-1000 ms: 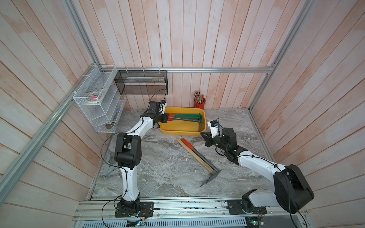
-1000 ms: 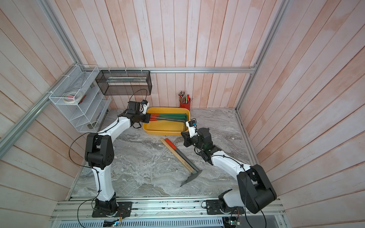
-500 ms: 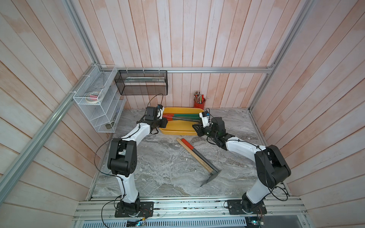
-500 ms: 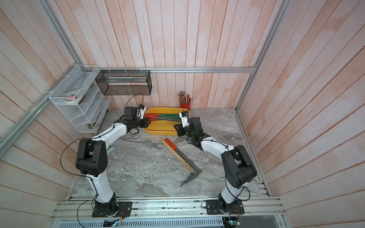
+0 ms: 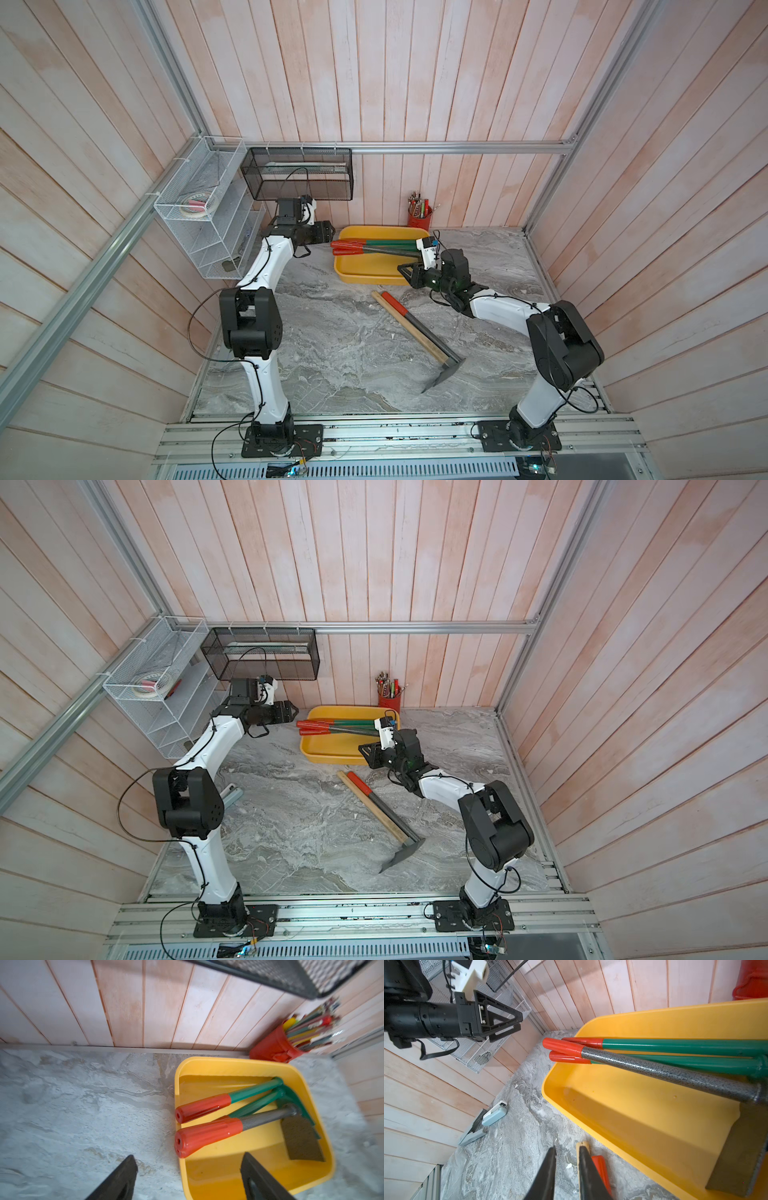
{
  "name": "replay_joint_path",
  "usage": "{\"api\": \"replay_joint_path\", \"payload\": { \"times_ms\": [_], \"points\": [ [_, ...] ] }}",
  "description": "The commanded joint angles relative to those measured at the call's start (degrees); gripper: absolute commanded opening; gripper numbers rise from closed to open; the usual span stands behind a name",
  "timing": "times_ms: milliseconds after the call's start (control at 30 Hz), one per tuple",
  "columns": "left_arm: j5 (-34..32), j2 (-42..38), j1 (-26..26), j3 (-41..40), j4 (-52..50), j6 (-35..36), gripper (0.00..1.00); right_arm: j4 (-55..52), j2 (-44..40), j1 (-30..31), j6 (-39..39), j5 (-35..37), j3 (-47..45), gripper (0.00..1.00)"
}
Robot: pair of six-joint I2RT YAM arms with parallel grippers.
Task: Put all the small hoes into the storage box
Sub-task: Adjust the hoe in the storage box.
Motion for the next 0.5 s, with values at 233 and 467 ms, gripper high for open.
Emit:
{"api": "replay_joint_path", "payload": {
  "times_ms": [233, 467],
  "points": [
    [-19.00, 6.55, -9.92, 8.87, -11.28, 34.12, 0.82, 3.01, -0.54, -1.13, -0.42, -4.30, -4.91, 0.22],
    [-16.95, 6.96, -12.14, 7.40, -6.67, 46.66, 0.85, 3.92, -2.34, -2.46, -1.06, -5.19, -7.54, 0.22]
  ]
}}
